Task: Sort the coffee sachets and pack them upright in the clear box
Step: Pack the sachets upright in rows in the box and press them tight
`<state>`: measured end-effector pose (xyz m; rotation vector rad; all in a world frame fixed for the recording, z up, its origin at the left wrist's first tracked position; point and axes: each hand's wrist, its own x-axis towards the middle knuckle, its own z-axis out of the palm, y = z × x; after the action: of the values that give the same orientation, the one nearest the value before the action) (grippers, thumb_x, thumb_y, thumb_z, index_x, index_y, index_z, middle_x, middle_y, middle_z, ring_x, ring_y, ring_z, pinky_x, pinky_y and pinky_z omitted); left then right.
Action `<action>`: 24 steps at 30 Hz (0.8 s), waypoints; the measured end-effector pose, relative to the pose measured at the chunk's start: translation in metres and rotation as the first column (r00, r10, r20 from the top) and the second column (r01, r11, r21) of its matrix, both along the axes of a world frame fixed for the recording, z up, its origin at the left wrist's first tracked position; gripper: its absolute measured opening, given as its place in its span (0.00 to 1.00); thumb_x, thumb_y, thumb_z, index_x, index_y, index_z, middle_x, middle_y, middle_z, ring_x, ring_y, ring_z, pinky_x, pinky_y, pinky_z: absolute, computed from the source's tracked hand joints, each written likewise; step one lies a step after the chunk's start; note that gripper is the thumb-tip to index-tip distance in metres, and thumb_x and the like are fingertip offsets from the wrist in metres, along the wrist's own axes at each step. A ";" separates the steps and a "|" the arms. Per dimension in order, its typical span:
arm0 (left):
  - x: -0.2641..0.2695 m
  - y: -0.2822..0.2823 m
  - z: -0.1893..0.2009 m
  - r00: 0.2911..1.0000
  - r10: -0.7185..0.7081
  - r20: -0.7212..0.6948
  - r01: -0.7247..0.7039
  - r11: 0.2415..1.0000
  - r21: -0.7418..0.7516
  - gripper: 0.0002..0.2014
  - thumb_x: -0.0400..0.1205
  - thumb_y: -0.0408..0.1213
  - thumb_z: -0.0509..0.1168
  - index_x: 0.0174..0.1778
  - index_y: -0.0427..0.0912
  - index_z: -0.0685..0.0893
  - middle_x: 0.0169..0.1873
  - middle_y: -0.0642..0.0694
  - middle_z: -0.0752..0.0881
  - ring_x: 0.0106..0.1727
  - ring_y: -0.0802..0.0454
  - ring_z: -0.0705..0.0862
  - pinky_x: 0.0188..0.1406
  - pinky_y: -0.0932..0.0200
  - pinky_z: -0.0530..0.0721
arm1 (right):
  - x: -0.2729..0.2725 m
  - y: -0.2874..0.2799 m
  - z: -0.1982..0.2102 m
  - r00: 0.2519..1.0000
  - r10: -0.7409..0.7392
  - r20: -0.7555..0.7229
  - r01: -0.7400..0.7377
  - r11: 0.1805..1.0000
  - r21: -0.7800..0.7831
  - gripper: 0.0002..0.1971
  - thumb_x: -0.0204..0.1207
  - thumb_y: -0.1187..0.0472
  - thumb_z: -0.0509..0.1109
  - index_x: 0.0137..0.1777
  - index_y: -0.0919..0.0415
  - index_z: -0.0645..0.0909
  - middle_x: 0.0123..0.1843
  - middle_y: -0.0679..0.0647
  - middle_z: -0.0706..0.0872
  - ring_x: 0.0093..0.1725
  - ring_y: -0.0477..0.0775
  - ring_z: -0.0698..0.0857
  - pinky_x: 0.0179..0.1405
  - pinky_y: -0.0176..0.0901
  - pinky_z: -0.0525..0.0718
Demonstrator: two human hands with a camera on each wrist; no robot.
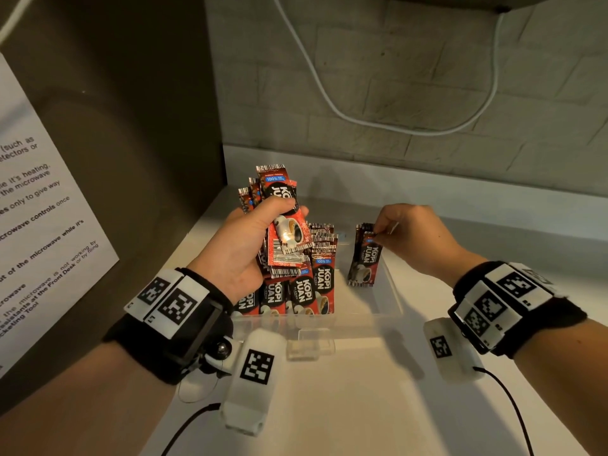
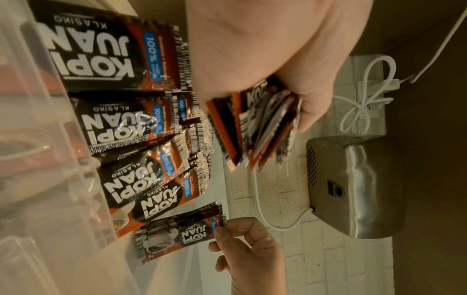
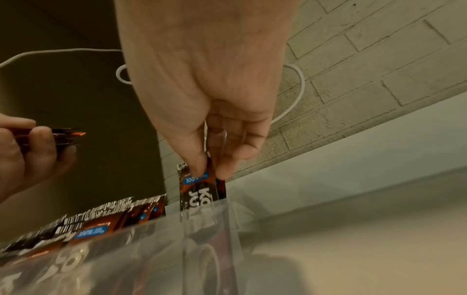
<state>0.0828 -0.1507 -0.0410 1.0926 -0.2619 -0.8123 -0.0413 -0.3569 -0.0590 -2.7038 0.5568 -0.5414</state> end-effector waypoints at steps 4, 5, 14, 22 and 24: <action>-0.001 0.000 0.001 1.000 0.004 -0.001 -0.004 1.000 -0.002 0.03 0.80 0.35 0.69 0.47 0.41 0.85 0.39 0.45 0.92 0.40 0.48 0.91 0.50 0.44 0.87 | 0.000 -0.001 -0.005 1.000 0.026 -0.002 -0.026 0.999 -0.038 0.06 0.70 0.68 0.78 0.38 0.59 0.84 0.36 0.51 0.83 0.36 0.53 0.81 0.36 0.41 0.78; -0.001 0.000 0.001 1.000 0.004 -0.001 -0.004 1.000 -0.002 0.03 0.80 0.35 0.69 0.47 0.41 0.85 0.39 0.45 0.92 0.40 0.48 0.91 0.49 0.44 0.87 | 0.000 -0.001 -0.005 1.000 0.029 0.010 -0.028 0.998 -0.056 0.05 0.70 0.68 0.78 0.39 0.60 0.84 0.37 0.51 0.84 0.36 0.53 0.81 0.36 0.42 0.78; -0.002 0.000 0.000 1.000 0.008 -0.005 -0.008 1.000 -0.004 0.03 0.80 0.35 0.69 0.48 0.42 0.85 0.41 0.44 0.92 0.42 0.47 0.92 0.50 0.43 0.88 | -0.002 0.004 -0.012 0.999 0.016 0.032 -0.012 0.989 -0.147 0.04 0.69 0.67 0.76 0.42 0.60 0.85 0.41 0.54 0.86 0.38 0.57 0.83 0.35 0.44 0.79; -0.003 0.001 0.000 1.000 0.003 -0.001 -0.003 1.000 0.002 0.03 0.79 0.35 0.69 0.47 0.41 0.85 0.41 0.44 0.92 0.41 0.47 0.92 0.51 0.43 0.87 | -0.004 0.006 -0.007 0.999 -0.046 0.017 0.047 0.993 -0.113 0.13 0.68 0.59 0.80 0.49 0.59 0.81 0.44 0.51 0.83 0.41 0.53 0.81 0.36 0.45 0.80; -0.003 0.001 0.000 1.000 0.001 -0.002 -0.001 1.000 0.005 0.03 0.79 0.35 0.69 0.47 0.41 0.85 0.41 0.44 0.92 0.41 0.47 0.92 0.51 0.44 0.87 | -0.005 0.008 -0.005 0.998 -0.060 0.004 0.060 0.993 -0.105 0.13 0.68 0.58 0.80 0.49 0.58 0.81 0.45 0.50 0.82 0.42 0.54 0.81 0.36 0.45 0.79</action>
<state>0.0793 -0.1493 -0.0408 1.0960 -0.2576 -0.8134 -0.0464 -0.3492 -0.0641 -2.7936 0.6280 -0.6032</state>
